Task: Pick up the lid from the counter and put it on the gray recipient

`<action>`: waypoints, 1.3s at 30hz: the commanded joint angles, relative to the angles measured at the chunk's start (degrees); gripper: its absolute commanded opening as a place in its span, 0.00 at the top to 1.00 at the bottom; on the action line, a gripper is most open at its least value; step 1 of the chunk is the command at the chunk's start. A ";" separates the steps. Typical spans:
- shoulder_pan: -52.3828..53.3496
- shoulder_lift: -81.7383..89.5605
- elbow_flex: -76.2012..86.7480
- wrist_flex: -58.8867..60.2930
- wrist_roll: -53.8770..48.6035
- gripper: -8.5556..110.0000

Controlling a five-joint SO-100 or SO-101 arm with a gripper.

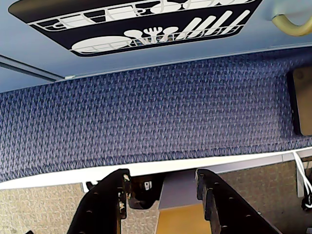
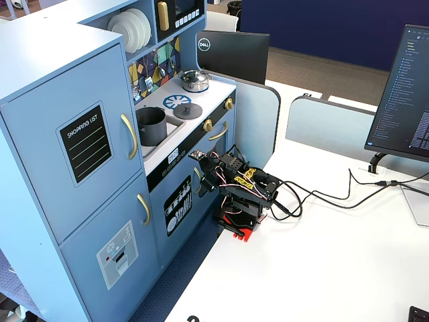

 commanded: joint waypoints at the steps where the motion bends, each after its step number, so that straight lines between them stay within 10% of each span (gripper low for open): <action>1: 3.60 -0.35 1.14 9.49 1.14 0.91; 13: 4.57 -0.35 0.70 5.71 0.97 0.93; 30: 23.64 -10.28 -25.40 -55.99 -12.92 0.93; 39: 32.61 -21.71 -21.01 -80.60 -4.83 0.72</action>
